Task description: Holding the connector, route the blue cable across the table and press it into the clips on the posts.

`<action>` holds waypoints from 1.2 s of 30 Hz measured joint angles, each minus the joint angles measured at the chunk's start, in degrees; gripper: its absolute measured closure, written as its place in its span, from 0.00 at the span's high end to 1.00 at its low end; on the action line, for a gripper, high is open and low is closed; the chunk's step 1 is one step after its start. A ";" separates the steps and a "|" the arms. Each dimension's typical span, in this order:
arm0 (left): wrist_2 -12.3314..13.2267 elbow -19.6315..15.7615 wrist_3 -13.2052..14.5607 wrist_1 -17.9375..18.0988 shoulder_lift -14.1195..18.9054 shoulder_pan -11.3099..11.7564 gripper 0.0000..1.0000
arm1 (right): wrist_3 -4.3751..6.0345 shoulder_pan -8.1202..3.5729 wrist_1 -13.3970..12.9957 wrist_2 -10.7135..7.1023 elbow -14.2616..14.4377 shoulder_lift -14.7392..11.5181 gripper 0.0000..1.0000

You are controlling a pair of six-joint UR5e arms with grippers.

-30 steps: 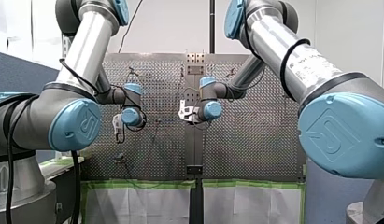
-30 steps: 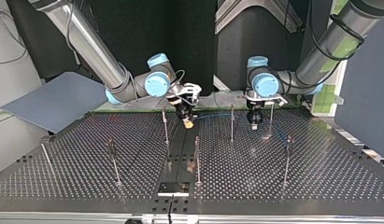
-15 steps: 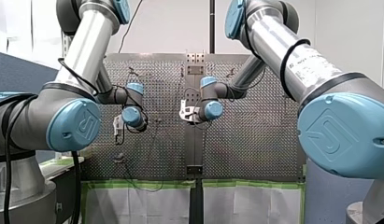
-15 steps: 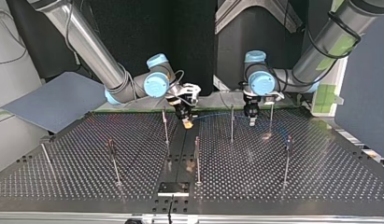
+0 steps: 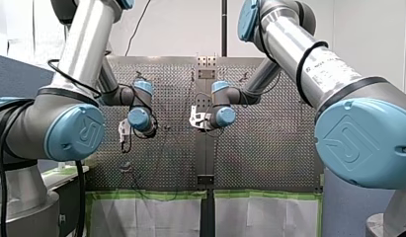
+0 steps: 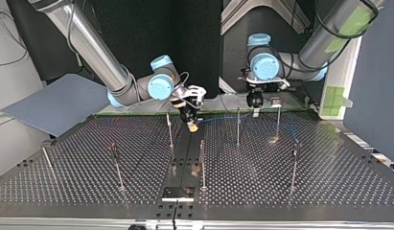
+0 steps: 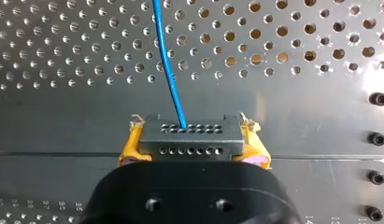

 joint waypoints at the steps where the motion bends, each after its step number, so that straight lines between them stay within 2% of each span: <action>1: -0.32 -0.44 -0.41 0.43 0.43 -0.41 0.98 | 0.00 0.00 0.09 -0.02 0.00 0.00 0.00; 8: -1.55 -3.65 -3.18 3.05 3.65 -3.60 0.98 | 0.00 -0.17 0.68 -0.06 0.00 -0.04 0.00; 13: -1.07 -5.71 -3.36 3.39 6.03 -5.98 0.98 | 0.00 -0.32 0.82 -0.07 0.00 -0.07 0.00; 18: -0.16 -5.88 -3.29 4.44 7.38 -8.47 0.98 | -0.06 -0.66 0.99 -0.07 0.00 -0.11 0.00; 23: -0.03 -4.25 -3.27 4.41 6.09 -10.84 0.98 | -0.16 -1.00 1.37 -0.07 -0.23 -0.20 0.00; 28: -1.31 -1.93 -3.05 2.70 3.82 -13.21 0.98 | -0.32 -1.26 2.35 -0.06 -0.40 -0.31 0.00; 36: -2.81 2.32 -2.79 -0.29 -0.40 -14.03 0.98 | -0.30 -1.58 2.84 -0.06 -0.39 -0.36 0.00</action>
